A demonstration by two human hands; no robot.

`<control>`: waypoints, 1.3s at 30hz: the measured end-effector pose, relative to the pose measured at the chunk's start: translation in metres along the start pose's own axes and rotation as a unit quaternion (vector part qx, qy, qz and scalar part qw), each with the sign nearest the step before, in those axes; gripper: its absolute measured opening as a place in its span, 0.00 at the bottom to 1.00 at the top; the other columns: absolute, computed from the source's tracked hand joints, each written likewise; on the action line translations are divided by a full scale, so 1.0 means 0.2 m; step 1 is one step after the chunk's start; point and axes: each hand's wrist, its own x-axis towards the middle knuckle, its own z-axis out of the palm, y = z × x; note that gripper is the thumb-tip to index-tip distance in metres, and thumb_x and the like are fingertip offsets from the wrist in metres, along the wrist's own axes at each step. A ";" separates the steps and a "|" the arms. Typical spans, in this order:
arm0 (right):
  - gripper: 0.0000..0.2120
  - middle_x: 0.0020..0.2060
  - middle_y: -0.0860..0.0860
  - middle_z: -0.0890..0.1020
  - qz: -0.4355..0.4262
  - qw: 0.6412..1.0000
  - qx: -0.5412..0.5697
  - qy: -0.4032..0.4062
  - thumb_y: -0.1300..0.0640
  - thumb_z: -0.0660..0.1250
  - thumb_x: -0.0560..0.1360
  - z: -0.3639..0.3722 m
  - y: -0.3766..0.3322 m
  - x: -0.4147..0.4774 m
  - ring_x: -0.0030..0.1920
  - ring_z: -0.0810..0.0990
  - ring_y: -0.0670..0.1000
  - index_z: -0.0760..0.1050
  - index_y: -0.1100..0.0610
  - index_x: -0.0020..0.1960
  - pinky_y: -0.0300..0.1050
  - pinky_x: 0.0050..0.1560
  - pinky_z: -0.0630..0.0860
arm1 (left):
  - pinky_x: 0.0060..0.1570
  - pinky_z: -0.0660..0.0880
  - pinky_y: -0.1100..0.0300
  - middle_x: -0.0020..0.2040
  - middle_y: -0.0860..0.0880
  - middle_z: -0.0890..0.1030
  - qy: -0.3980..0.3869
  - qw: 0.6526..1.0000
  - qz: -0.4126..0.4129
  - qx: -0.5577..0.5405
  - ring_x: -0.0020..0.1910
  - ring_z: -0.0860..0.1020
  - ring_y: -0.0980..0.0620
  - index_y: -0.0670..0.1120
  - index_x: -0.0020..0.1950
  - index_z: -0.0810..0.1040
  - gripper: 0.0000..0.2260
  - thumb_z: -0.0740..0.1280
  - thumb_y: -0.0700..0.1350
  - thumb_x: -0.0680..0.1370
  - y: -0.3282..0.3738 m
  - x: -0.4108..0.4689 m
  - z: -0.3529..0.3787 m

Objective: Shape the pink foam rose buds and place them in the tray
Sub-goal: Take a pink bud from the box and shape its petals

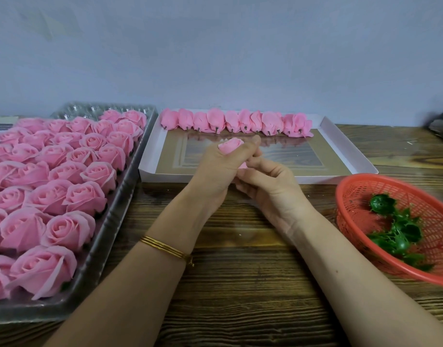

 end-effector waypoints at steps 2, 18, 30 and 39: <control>0.12 0.40 0.57 0.82 -0.026 0.999 -0.039 0.021 0.74 0.69 0.69 0.01 0.01 -0.01 0.44 0.80 0.54 0.78 0.65 0.51 0.47 0.50 0.78 | 0.42 0.79 0.53 0.35 0.43 0.82 0.020 1.000 0.004 -0.007 0.35 0.81 0.47 0.43 0.39 0.81 0.10 0.72 0.48 0.76 -0.01 0.01 0.00; 0.03 0.33 0.54 0.80 0.015 0.999 -0.002 -0.029 0.65 0.70 0.65 0.00 0.02 0.00 0.35 0.78 0.47 0.82 0.62 0.37 0.37 0.42 0.77 | 0.34 0.71 0.59 0.35 0.49 0.81 -0.047 0.998 0.010 0.037 0.35 0.79 0.54 0.41 0.40 0.80 0.10 0.72 0.47 0.75 0.00 -0.01 -0.02; 0.23 0.44 0.60 0.79 -0.028 0.999 -0.024 0.009 0.73 0.70 0.66 0.02 0.03 -0.01 0.51 0.76 0.59 0.73 0.73 0.60 0.60 0.67 0.71 | 0.50 0.78 0.37 0.37 0.37 0.79 0.004 0.999 0.042 0.010 0.37 0.78 0.43 0.29 0.45 0.76 0.22 0.73 0.50 0.71 0.00 -0.01 0.01; 0.09 0.36 0.54 0.78 0.032 0.998 0.036 -0.032 0.69 0.67 0.68 0.00 0.01 0.00 0.35 0.76 0.47 0.78 0.63 0.47 0.36 0.40 0.76 | 0.41 0.71 0.47 0.39 0.38 0.77 -0.036 0.998 0.037 0.036 0.40 0.75 0.43 0.42 0.33 0.78 0.12 0.73 0.49 0.71 0.01 -0.03 0.00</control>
